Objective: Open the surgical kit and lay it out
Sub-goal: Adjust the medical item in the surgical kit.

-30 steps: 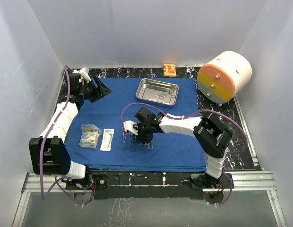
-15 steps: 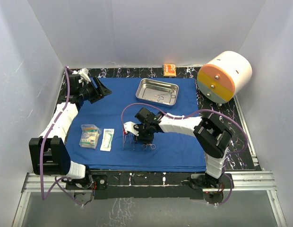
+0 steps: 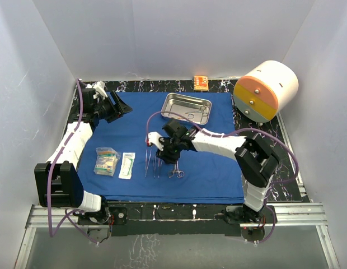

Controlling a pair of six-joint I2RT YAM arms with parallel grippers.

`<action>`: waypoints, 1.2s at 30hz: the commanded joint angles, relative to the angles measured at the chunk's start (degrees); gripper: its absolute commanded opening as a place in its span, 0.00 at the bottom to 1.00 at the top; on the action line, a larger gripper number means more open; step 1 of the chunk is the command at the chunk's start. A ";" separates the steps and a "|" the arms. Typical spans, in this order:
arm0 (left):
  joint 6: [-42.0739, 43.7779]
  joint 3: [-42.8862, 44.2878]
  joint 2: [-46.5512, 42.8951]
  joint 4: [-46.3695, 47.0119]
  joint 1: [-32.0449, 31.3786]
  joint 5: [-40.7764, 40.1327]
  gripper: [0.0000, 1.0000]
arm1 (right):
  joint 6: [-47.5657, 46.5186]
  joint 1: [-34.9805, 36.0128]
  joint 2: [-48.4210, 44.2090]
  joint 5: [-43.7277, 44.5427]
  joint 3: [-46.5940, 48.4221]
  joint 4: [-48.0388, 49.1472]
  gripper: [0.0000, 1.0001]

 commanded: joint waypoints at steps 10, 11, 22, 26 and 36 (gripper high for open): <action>-0.54 -0.44 -2.88 0.51 0.54 1.64 0.63 | 0.13 -7.88 -8.32 -0.90 -4.24 2.76 0.38; -0.58 -0.51 -2.89 0.53 0.57 1.62 0.63 | -0.08 -8.22 -8.17 -0.89 -4.77 2.74 0.38; -0.55 -0.89 -2.92 0.66 0.57 1.51 0.63 | -1.20 -8.60 -5.07 1.24 -7.51 3.77 0.36; -0.62 -0.90 -2.94 0.71 0.57 1.68 0.63 | -0.84 -8.61 -4.41 0.85 -7.57 3.92 0.35; -0.76 -1.11 -2.88 0.88 0.60 1.78 0.63 | 0.41 -8.67 -1.50 -0.39 -7.75 4.20 0.35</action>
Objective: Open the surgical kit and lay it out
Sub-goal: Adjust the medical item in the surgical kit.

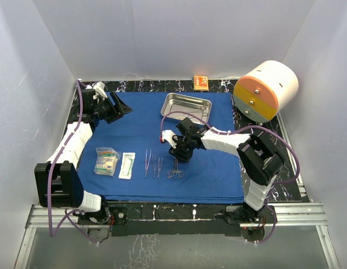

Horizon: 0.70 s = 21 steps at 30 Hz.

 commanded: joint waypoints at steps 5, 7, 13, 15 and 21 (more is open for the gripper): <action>-0.42 -0.57 -2.85 0.79 0.41 1.51 0.63 | 1.12 -0.17 0.35 -2.03 -0.14 2.70 0.35; -0.46 -0.67 -2.85 0.82 0.46 1.51 0.63 | 1.54 -0.15 0.35 -2.83 -0.06 2.68 0.35; -0.61 -0.65 -2.86 0.91 0.47 1.60 0.63 | 2.16 0.12 0.31 -3.73 0.21 2.75 0.35; -0.76 -0.67 -2.85 0.90 0.57 1.66 0.63 | 2.18 0.06 0.43 -3.70 0.21 2.69 0.35; -0.85 -0.76 -2.85 0.98 0.55 1.78 0.63 | 2.50 0.29 0.91 -3.61 0.30 2.94 0.35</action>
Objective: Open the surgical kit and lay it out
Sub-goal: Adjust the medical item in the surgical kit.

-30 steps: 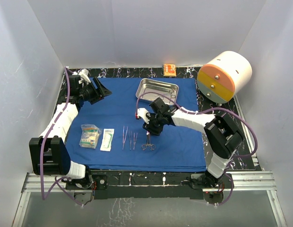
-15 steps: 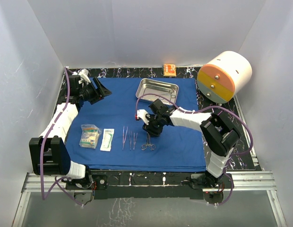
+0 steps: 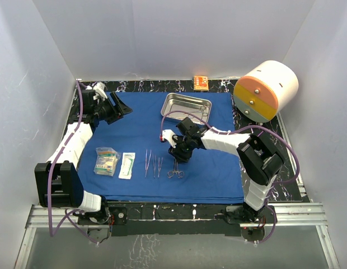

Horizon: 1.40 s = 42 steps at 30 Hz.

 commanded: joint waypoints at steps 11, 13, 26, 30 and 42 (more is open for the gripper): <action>-0.66 -0.87 -2.85 0.88 0.56 1.69 0.63 | 1.94 0.42 -0.12 -1.66 0.48 3.25 0.35; -0.64 -0.70 -2.86 0.77 0.58 1.69 0.63 | 1.95 0.39 -0.12 -1.44 0.67 3.09 0.35; 8.32 2.05 -1.32 -3.74 0.51 0.63 0.63 | 6.77 -3.17 -5.30 -0.01 0.30 4.39 0.38; 11.25 1.82 -1.64 -4.18 0.52 -0.23 0.64 | 14.02 -3.57 -6.06 0.72 -0.09 6.99 0.44; 13.70 -2.92 -5.00 -0.18 0.50 -2.78 0.65 | 27.86 -3.56 -4.16 4.50 -2.70 15.66 0.47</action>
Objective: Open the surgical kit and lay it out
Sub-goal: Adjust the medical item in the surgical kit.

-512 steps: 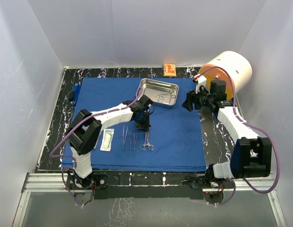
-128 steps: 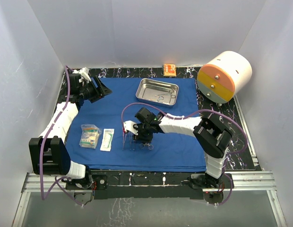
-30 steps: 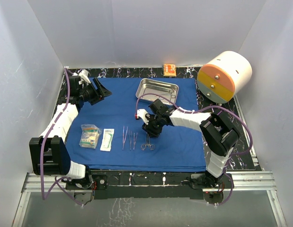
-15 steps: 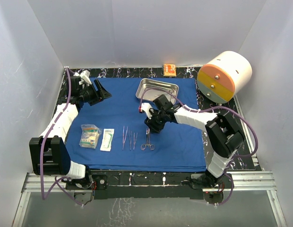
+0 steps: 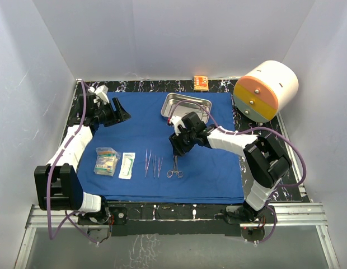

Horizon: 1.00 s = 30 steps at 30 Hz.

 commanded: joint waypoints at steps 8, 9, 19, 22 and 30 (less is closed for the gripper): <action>2.08 -1.17 -3.65 2.02 0.47 -1.29 0.65 | 6.36 -0.05 0.67 0.73 -0.22 5.76 0.47; 2.04 -1.31 -3.73 2.16 0.46 -1.40 0.65 | 6.50 -0.02 1.92 0.58 -0.48 5.71 0.47; 3.19 -1.14 -3.47 2.01 0.47 -2.30 0.65 | 7.49 2.29 2.58 3.26 -2.17 6.10 0.46; 3.34 -1.48 -3.58 2.04 0.48 -2.54 0.65 | 7.60 2.51 2.53 4.50 -2.41 6.14 0.43; 3.44 -1.63 -3.30 2.43 0.47 -2.61 0.65 | 7.67 3.49 3.00 5.88 -2.46 6.32 0.40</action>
